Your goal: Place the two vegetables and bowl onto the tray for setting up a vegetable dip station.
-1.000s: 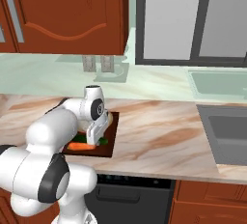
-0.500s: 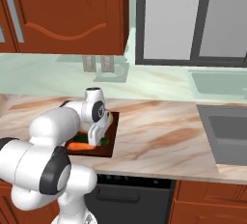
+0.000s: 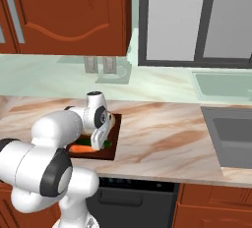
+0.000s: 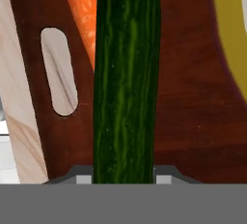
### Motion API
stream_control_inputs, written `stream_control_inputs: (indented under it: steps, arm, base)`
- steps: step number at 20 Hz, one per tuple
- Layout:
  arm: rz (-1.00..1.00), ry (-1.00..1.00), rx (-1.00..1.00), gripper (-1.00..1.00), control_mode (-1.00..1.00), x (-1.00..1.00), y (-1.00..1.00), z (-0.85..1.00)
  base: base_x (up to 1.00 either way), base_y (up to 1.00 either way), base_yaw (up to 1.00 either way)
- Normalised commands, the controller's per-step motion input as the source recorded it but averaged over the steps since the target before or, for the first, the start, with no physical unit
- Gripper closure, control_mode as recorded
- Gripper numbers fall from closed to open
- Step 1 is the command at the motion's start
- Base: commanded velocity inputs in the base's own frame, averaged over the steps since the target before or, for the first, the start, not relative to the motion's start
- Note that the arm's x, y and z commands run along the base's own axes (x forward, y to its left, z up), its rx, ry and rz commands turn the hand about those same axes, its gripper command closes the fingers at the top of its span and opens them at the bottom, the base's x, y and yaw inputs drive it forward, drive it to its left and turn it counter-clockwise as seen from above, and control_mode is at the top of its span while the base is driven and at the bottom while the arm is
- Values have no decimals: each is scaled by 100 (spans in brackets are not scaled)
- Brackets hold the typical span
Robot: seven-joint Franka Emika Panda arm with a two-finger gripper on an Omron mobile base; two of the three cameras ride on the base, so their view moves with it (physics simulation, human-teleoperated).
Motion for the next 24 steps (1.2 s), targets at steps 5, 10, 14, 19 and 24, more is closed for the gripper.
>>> stream_control_inputs:
  steps: [5,10,14,19,24]
  arm:
    - [1,-3,0,100,-100,7,0,-6]
    - [2,0,0,100,-100,7,0,0]
    - [4,0,0,100,-100,8,0,0]
    - [2,1,0,100,-100,7,2,0]
    - [0,1,0,100,-100,3,0,0]
  base:
    - [0,0,0]
    - [0,0,0]
    - [0,0,0]
    - [0,0,0]
    - [0,0,0]
